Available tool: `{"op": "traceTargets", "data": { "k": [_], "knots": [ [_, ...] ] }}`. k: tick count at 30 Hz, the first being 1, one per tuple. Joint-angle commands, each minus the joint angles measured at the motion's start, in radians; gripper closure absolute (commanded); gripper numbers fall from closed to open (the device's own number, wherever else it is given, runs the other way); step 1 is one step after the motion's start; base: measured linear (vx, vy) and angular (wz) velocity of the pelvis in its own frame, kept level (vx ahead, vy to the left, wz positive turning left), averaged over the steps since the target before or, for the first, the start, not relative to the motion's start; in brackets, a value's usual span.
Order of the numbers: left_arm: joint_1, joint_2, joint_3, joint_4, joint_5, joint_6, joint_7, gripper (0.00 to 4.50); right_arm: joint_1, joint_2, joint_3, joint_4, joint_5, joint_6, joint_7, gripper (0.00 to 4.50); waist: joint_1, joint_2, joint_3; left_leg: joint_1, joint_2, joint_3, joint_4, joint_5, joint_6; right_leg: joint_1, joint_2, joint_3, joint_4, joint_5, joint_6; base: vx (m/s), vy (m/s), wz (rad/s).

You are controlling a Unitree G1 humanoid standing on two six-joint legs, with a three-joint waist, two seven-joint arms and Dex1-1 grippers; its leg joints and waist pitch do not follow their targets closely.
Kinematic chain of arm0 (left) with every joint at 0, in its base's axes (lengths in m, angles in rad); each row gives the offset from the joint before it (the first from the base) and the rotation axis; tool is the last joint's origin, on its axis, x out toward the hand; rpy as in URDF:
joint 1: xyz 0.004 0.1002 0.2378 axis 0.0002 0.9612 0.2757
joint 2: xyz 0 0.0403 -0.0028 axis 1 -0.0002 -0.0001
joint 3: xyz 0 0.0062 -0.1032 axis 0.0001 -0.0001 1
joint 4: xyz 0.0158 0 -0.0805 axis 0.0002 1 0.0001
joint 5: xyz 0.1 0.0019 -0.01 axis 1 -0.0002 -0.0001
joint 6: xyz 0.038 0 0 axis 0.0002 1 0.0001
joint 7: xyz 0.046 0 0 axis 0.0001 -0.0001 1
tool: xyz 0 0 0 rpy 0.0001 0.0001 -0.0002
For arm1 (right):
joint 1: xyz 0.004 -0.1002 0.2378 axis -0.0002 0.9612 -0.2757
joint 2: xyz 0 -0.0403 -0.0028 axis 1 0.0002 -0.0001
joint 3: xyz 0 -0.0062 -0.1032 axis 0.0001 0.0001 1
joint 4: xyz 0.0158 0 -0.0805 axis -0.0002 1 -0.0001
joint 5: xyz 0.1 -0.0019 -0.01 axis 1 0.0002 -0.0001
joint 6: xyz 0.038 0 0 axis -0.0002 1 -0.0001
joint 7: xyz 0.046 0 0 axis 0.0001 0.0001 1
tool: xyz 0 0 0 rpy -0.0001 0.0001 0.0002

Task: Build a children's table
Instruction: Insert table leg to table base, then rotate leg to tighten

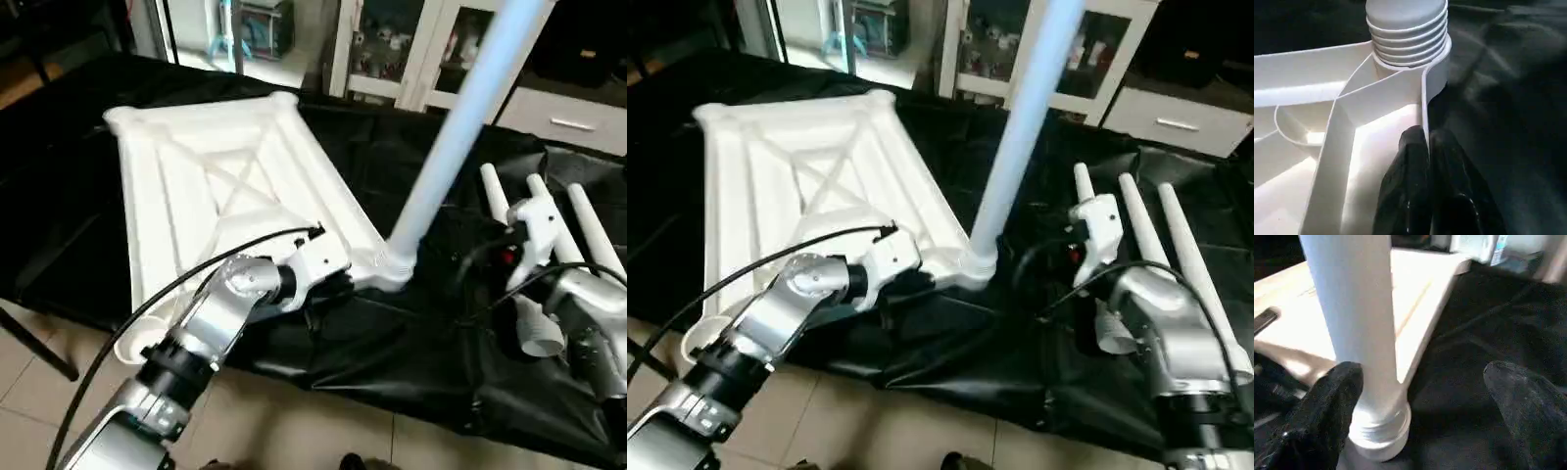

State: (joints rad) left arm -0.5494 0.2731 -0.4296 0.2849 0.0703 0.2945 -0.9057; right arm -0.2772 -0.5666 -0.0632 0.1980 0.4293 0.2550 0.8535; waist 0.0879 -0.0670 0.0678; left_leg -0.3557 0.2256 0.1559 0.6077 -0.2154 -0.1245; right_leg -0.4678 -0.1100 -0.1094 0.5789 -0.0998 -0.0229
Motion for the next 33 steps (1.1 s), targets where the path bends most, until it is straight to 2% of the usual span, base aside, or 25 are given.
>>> {"op": "traceTargets", "data": {
  "k": [1, 9, 10, 13, 17, 18, 19, 22, 25, 33],
  "knots": [
    [0.008, -0.003, -0.049, -0.051, -0.032, -0.022, -0.08, 4.5, 0.004, -0.021, 0.017, -0.024, 0.008, 0.006, 0.053, 0.09, -0.003, -0.01, -0.085, -0.012, -0.007, 0.027, -0.063, -0.104, 0.128, 0.092, -0.017, 0.036, -0.052, -0.337, -0.148, 0.0, 0.0, 0.0],
    [0.032, 0.059, -0.077, -0.114, -0.057, 0.015, -0.201, 4.5, 0.03, -0.058, 0.082, -0.055, -0.001, -0.004, 0.201, 0.09, -0.002, -0.006, -0.082, -0.013, -0.006, 0.025, -0.066, -0.108, 0.115, 0.092, -0.015, 0.036, -0.051, -0.346, -0.139, 0.0, 0.0, 0.0],
    [0.033, 0.063, -0.079, -0.119, -0.058, 0.018, -0.21, 4.5, 0.03, -0.059, 0.088, -0.053, -0.006, -0.008, 0.212, 0.09, -0.002, -0.003, -0.082, -0.009, -0.004, 0.025, -0.066, -0.109, 0.114, 0.088, -0.014, 0.037, -0.052, -0.338, -0.147, 0.0, 0.0, 0.0],
    [0.035, 0.074, -0.086, -0.13, -0.055, 0.024, -0.232, 4.5, 0.029, -0.063, 0.107, -0.047, -0.025, -0.026, 0.239, 0.09, 0.0, -0.003, -0.081, -0.006, -0.004, 0.029, -0.066, -0.117, 0.111, 0.087, -0.012, 0.041, -0.049, -0.317, -0.167, 0.0, 0.0, 0.0],
    [0.037, 0.084, -0.092, -0.141, -0.053, 0.027, -0.245, 4.5, 0.019, -0.061, 0.135, -0.04, -0.054, -0.047, 0.259, 0.09, -0.003, -0.004, -0.078, -0.008, -0.004, 0.029, -0.068, -0.144, 0.103, 0.087, -0.012, 0.043, -0.053, -0.362, -0.146, 0.0, 0.0, 0.0],
    [0.037, 0.084, -0.092, -0.141, -0.052, 0.027, -0.245, 4.5, 0.018, -0.061, 0.136, -0.039, -0.055, -0.048, 0.259, 0.36, -0.003, -0.004, -0.077, -0.008, -0.005, 0.03, -0.069, -0.148, 0.101, 0.086, -0.012, 0.044, -0.055, -0.37, -0.143, 0.0, 0.0, 0.0],
    [0.036, 0.084, -0.093, -0.142, -0.05, 0.028, -0.245, 4.5, 0.011, -0.061, 0.147, -0.033, -0.065, -0.056, 0.268, 0.45, -0.005, -0.003, -0.073, -0.006, -0.005, 0.029, -0.072, -0.175, 0.095, 0.086, -0.013, 0.042, -0.063, -0.419, -0.127, 0.0, 0.0, 0.0],
    [0.035, 0.084, -0.093, -0.142, -0.048, 0.028, -0.243, 4.5, 0.006, -0.065, 0.156, -0.029, -0.07, -0.06, 0.285, 0.69, -0.007, -0.003, -0.073, -0.001, -0.005, 0.028, -0.073, -0.208, 0.085, 0.086, -0.015, 0.04, -0.07, -0.475, -0.101, 0.0, 0.0, 0.0],
    [0.035, 0.087, -0.094, -0.145, -0.047, 0.031, -0.246, 4.5, -0.001, -0.074, 0.165, -0.021, -0.077, -0.068, 0.315, 0.92, -0.007, -0.005, -0.076, -0.007, -0.005, 0.025, -0.073, -0.179, 0.086, 0.091, -0.015, 0.041, -0.064, -0.449, -0.1, 0.0, 0.0, 0.0],
    [0.036, 0.093, -0.098, -0.144, -0.045, 0.029, -0.246, 4.5, -0.006, -0.081, 0.199, 0.002, -0.106, -0.089, 0.368, 1.71, -0.007, -0.006, -0.078, -0.009, -0.004, 0.026, -0.071, -0.158, 0.093, 0.092, -0.015, 0.042, -0.059, -0.419, -0.114, 0.0, 0.0, 0.0]
  ]
}}
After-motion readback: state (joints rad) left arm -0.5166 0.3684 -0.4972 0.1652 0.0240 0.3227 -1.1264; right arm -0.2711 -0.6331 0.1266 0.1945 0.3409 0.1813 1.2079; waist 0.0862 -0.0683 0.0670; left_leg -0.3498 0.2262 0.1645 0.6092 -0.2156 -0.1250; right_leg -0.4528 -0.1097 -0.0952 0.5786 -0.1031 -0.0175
